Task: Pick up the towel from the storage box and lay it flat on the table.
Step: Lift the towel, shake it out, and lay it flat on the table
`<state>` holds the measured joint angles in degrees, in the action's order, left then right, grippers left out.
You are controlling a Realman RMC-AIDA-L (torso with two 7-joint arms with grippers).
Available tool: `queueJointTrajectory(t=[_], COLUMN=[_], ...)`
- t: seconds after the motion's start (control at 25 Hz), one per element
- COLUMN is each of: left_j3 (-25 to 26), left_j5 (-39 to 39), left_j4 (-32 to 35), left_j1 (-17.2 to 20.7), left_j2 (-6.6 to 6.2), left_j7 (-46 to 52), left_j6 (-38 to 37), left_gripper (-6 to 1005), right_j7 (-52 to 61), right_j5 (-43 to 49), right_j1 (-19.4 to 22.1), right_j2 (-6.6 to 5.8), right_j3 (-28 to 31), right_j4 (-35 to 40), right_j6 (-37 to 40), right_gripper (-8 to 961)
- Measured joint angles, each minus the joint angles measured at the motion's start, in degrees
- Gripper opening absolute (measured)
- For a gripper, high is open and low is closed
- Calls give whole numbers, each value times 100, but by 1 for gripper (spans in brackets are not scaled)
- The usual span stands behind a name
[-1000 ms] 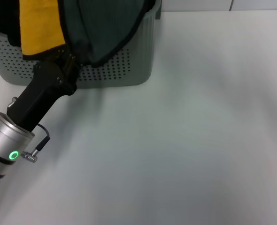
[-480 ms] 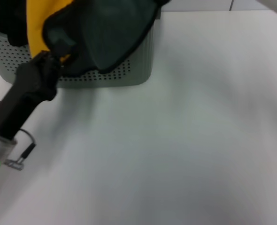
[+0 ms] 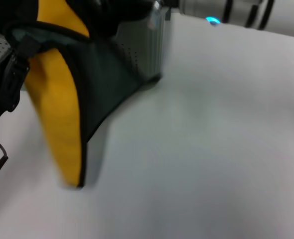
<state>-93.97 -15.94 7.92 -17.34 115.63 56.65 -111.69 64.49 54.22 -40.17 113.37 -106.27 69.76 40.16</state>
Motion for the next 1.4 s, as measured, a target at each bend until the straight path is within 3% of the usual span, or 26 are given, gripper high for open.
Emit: queueJointTrajectory(t=[0.2, 0.32, 0.64, 0.88, 1.16, 1.4], left_j3=[-27, -27, -24, 10, 215, 596], left_j5=[-171, -377, -1093, -2054, -2917, -3342], left_j4=[0, 62, 477, 1087, 1922, 2548], left_j1=[-45, -74, -23, -74, -52, 412], left_j2=[-122, -286, -813, -1112, -1259, -1162], left_j7=[273, 467, 1188, 1759, 2260, 2631], left_j6=[-76, -215, -370, -395, -413, -468], left_gripper=[17, 17, 17, 17, 17, 17], right_j7=[1592, 2121, 3187, 3820, 4406, 4284], right_j5=[1857, 2507, 3411, 3452, 3166, 2874], right_j1=[50, 268, 1443, 1794, 1903, 2409], right_j2=[197, 224, 204, 199, 216, 234], right_j3=[894, 1217, 2304, 3268, 3877, 3884], right_j4=[-50, 265, 1721, 2242, 2273, 2282], right_j6=[1189, 1620, 3138, 4794, 6430, 6953], right_gripper=[34, 34, 34, 35, 35, 36])
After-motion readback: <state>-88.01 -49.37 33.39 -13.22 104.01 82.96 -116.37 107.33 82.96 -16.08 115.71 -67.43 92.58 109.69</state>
